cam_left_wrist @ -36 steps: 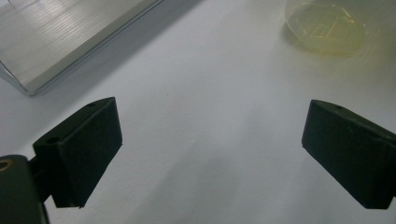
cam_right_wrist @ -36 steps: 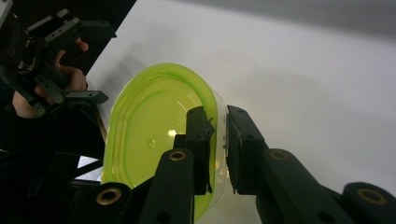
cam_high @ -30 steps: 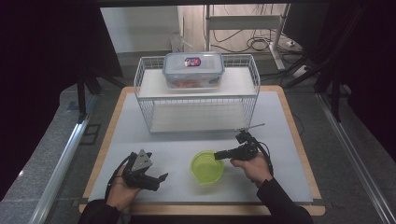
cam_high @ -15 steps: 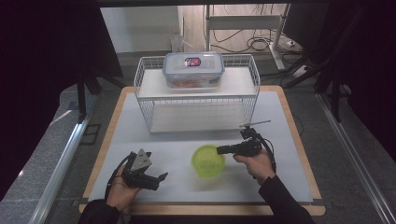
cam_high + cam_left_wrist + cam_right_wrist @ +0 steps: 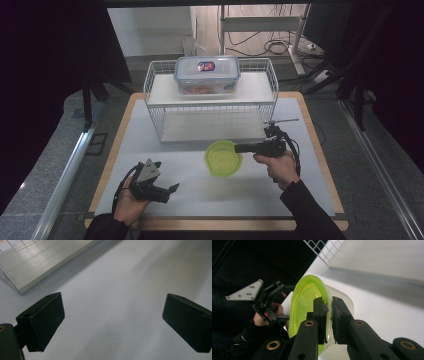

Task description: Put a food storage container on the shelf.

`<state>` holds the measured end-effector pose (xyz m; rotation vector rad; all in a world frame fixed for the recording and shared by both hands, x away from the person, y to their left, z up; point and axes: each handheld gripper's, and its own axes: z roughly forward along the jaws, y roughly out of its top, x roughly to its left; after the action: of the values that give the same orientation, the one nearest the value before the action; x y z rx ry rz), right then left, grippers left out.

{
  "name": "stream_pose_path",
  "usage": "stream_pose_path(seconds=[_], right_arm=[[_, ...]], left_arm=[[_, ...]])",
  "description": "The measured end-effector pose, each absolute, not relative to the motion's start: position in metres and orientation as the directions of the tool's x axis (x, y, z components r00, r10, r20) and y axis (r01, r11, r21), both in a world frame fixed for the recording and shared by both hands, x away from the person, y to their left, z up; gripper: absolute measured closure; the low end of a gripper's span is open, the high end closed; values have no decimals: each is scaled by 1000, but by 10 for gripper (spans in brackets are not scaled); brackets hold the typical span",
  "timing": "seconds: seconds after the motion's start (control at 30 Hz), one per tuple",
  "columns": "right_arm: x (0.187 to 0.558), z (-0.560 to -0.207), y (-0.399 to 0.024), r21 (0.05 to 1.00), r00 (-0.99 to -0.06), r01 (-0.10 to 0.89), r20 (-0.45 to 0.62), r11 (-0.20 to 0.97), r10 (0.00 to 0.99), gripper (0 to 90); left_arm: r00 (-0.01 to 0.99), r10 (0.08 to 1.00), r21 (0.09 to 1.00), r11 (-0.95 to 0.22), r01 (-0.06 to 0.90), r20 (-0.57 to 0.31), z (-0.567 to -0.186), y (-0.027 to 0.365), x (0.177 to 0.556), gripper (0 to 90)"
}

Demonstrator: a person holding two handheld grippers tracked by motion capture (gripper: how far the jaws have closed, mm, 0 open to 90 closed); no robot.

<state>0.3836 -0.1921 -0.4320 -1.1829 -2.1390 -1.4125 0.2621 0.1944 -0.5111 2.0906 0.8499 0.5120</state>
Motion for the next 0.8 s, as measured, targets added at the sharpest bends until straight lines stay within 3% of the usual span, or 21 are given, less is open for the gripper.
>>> stream_pose_path(seconds=[0.27,0.8], right_arm=[[388,-408,-191,642,-631,750,622,158,464,836],[391,-399,-189,652,-635,744,624,145,455,838]], left_arm=[[693,719,801,-450,394,63,-511,195,262,38],[695,717,796,-454,400,60,-512,194,263,38]])
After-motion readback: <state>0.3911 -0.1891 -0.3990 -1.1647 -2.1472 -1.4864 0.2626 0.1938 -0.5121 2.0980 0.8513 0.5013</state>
